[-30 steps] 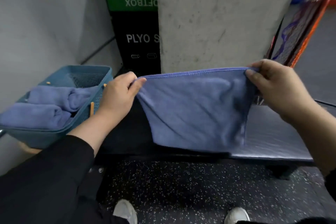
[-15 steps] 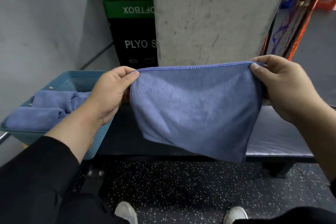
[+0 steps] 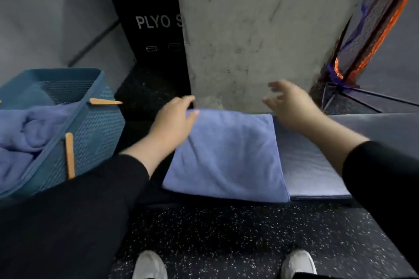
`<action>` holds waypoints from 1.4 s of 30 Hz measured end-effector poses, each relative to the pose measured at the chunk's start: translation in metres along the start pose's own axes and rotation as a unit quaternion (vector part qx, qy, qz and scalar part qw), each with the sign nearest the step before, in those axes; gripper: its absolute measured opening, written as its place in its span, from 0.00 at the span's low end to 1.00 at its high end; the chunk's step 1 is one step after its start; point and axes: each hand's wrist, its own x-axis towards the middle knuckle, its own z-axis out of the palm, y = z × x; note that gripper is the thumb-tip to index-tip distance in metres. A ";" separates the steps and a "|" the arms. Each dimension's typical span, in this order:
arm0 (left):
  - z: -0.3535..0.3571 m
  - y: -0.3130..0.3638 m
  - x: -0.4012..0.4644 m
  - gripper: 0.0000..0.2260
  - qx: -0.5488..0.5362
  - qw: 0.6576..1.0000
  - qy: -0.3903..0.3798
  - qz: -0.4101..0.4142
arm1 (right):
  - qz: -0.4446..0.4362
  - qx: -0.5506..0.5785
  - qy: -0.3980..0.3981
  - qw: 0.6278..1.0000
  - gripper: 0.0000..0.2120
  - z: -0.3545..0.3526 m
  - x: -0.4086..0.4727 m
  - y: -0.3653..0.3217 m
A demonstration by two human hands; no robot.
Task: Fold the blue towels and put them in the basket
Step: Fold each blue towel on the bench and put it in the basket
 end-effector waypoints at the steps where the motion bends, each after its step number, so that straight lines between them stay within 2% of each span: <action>1: 0.020 -0.001 -0.017 0.22 0.038 0.997 -0.026 0.059 | -0.026 -0.024 -0.027 0.999 0.23 0.017 -0.015 0.004; 3: 0.054 -0.007 -0.049 0.27 0.125 0.978 -0.120 0.114 | -0.066 -0.070 -0.120 0.988 0.24 0.054 -0.050 0.015; 5: 0.074 -0.015 -0.067 0.32 0.188 0.954 -0.203 0.112 | -0.094 -0.136 -0.201 0.965 0.29 0.088 -0.079 0.031; 6: 0.077 -0.017 -0.072 0.32 0.189 0.952 -0.219 0.103 | -0.112 -0.182 -0.216 0.953 0.33 0.101 -0.090 0.041; 8: 0.077 -0.020 -0.076 0.30 0.171 0.958 -0.213 0.091 | -0.148 -0.245 -0.196 0.938 0.40 0.113 -0.099 0.057; 12: 0.071 -0.021 -0.085 0.30 0.155 0.957 -0.229 0.084 | -0.199 -0.246 -0.178 0.932 0.43 0.104 -0.100 0.077; 15: 0.069 -0.025 -0.092 0.31 0.143 0.960 -0.231 0.064 | -0.219 -0.229 -0.178 0.932 0.41 0.098 -0.100 0.085; 18: 0.065 -0.033 -0.100 0.34 0.143 0.963 -0.219 0.064 | -0.241 -0.194 -0.187 0.932 0.29 0.088 -0.103 0.090; 20: 0.059 -0.042 -0.108 0.37 0.135 0.963 -0.214 0.092 | -0.289 -0.167 -0.165 0.928 0.22 0.079 -0.106 0.097; 23: 0.046 -0.059 -0.118 0.40 0.138 0.962 -0.179 0.154 | -0.323 -0.146 -0.157 0.922 0.22 0.065 -0.115 0.107; 25: 0.038 -0.069 -0.123 0.34 0.139 0.962 -0.134 0.191 | -0.331 -0.129 -0.149 0.923 0.22 0.060 -0.121 0.111; 28: 0.031 -0.075 -0.129 0.23 0.144 0.959 -0.096 0.224 | -0.333 -0.116 -0.100 0.930 0.16 0.058 -0.125 0.113; 31: 0.026 -0.072 -0.135 0.21 0.138 0.961 -0.098 0.218 | -0.317 -0.132 -0.082 0.935 0.10 0.058 -0.126 0.111; 35: 0.021 -0.066 -0.132 0.21 0.171 0.954 -0.121 0.216 | -0.215 -0.102 -0.092 0.967 0.07 0.050 -0.124 0.104; 40: 0.021 -0.064 -0.128 0.06 0.171 0.966 -0.091 0.171 | -0.158 -0.082 -0.136 0.975 0.05 0.040 -0.122 0.098; 42: 0.013 -0.062 -0.124 0.04 0.126 0.978 -0.090 0.141 | -0.137 -0.071 -0.155 0.976 0.03 0.036 -0.119 0.094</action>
